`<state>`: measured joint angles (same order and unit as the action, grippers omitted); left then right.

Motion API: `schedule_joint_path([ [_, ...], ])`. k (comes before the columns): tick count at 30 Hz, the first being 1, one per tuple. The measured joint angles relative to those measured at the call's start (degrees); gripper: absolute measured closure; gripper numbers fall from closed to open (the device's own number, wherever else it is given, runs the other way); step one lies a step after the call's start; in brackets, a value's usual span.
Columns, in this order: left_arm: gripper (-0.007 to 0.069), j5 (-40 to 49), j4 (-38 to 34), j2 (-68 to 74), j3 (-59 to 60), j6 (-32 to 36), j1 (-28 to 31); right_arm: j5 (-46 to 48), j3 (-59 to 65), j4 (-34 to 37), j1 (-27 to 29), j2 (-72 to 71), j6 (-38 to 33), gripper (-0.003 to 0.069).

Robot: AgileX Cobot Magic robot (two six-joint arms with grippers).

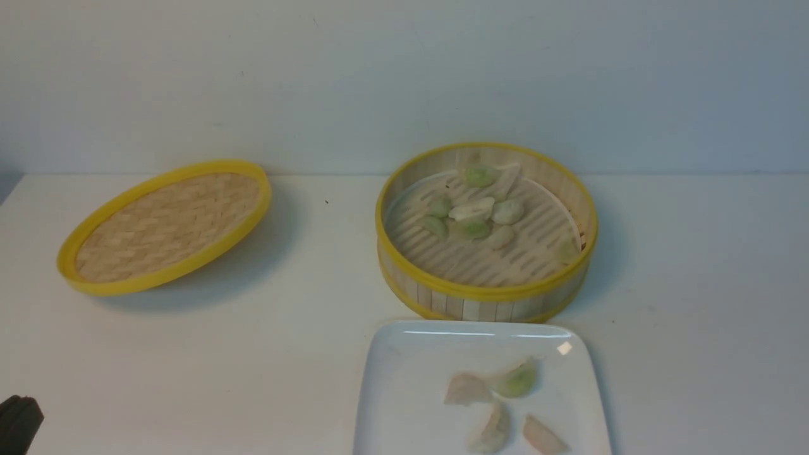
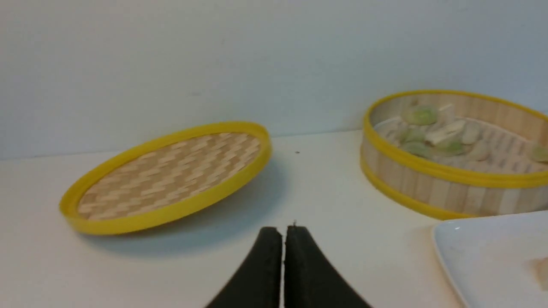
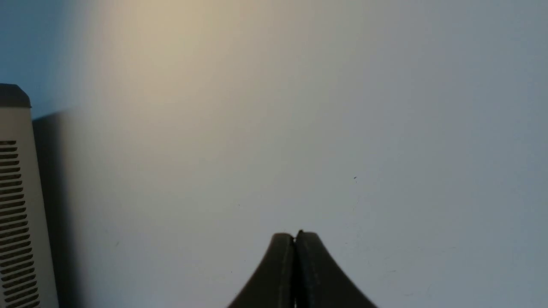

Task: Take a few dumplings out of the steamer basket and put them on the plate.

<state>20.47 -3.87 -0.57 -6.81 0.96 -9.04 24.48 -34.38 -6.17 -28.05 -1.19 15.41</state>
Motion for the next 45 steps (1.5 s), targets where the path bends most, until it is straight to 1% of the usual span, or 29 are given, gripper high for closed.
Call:
schedule_joint_path([
  [2,0.0631,0.0,-1.3,-0.1,2.1,2.6,2.9,0.0,0.0,0.0,0.0,0.0,0.0,0.0673],
  [5,0.0631,0.0,-1.4,-0.1,4.8,3.7,4.4,0.0,0.0,0.0,0.0,0.0,0.0,0.0673],
  [10,0.0631,0.2,-1.3,-0.1,8.3,4.1,4.4,0.0,0.0,0.0,0.0,0.0,0.0,0.0673],
  [14,0.0631,1.4,-1.1,-0.1,8.4,4.2,4.4,0.0,0.0,0.0,0.0,0.0,0.0,0.0673],
  [45,0.0631,1.4,-1.1,-0.1,8.4,4.2,4.4,0.7,0.0,-0.1,0.0,0.0,-0.1,0.0673],
])
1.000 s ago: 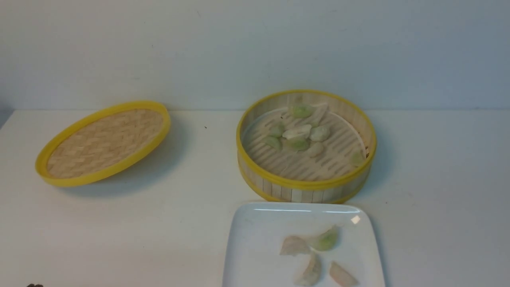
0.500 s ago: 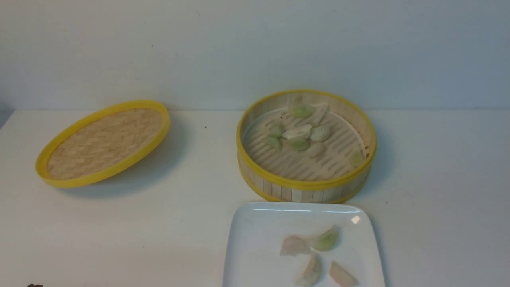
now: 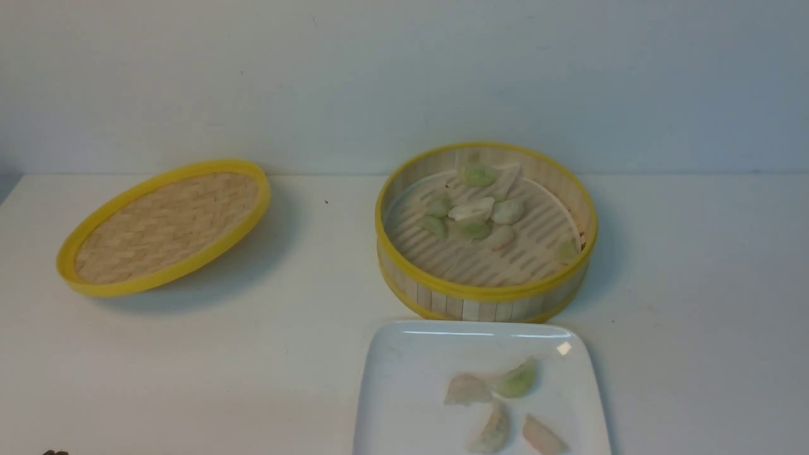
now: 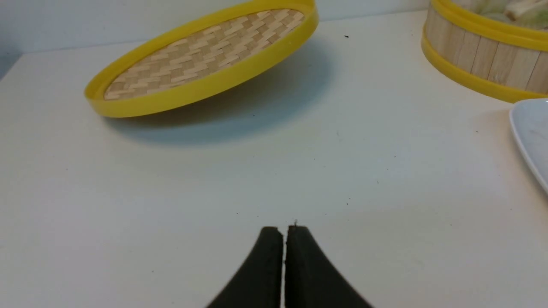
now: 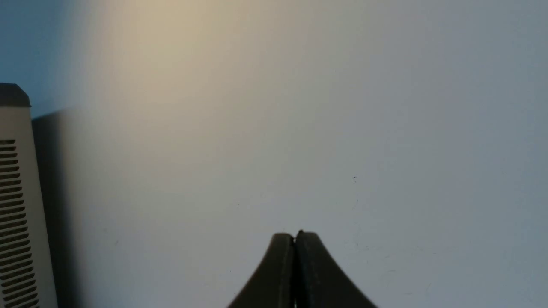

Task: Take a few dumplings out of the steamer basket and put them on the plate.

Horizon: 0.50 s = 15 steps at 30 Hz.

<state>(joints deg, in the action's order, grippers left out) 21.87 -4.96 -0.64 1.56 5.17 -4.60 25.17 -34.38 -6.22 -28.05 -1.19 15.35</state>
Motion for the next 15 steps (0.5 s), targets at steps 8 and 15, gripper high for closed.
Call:
schedule_joint_path([
  [8,0.0631,0.0,0.1,0.0,0.0,0.0,0.0,8.6,5.6,1.5,7.7,0.0,-0.2,0.0673],
  [15,0.0631,0.0,0.1,0.0,0.0,0.0,0.0,7.0,20.9,1.5,21.1,0.1,-1.9,0.0673],
])
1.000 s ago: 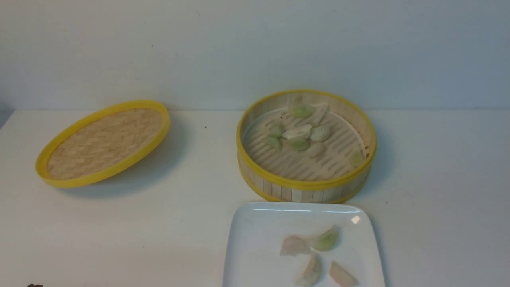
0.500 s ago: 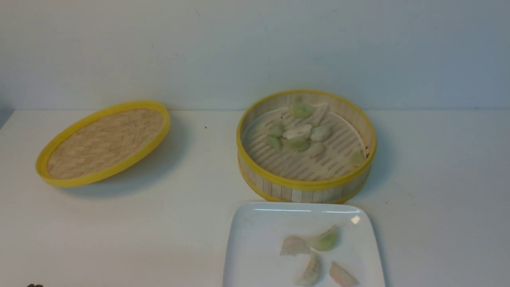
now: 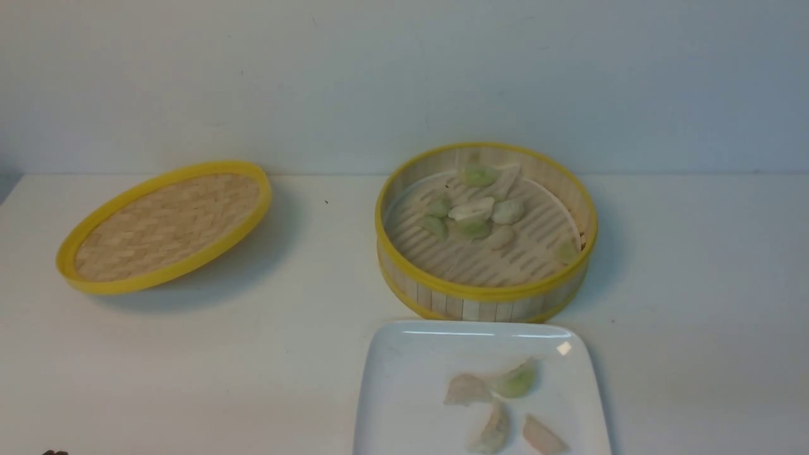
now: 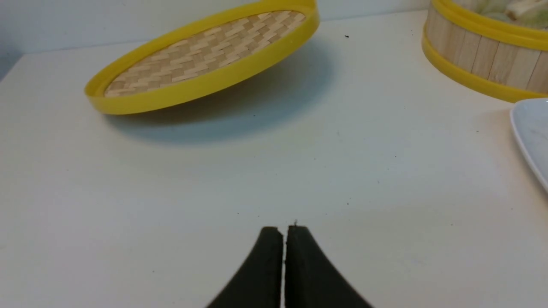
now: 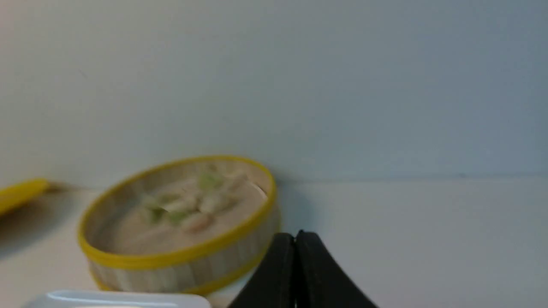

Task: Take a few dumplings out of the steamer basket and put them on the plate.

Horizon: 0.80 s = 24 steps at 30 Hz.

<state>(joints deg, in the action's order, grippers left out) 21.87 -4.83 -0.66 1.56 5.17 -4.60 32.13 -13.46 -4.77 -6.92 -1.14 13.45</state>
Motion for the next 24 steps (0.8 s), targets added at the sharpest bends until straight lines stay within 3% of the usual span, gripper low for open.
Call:
schedule_joint_path([
  [7,0.0631,0.0,0.0,0.0,0.0,0.0,0.0,-5.4,13.9,-0.3,3.1,0.2,-1.1,0.0673],
  [10,0.0631,0.1,0.0,-0.1,0.0,0.0,0.0,-9.0,14.5,-0.3,3.1,0.2,-1.1,0.0673],
  [24,0.0631,0.1,0.0,-0.1,0.0,0.0,0.0,-9.8,14.6,-0.3,3.1,0.2,-1.1,0.0673],
])
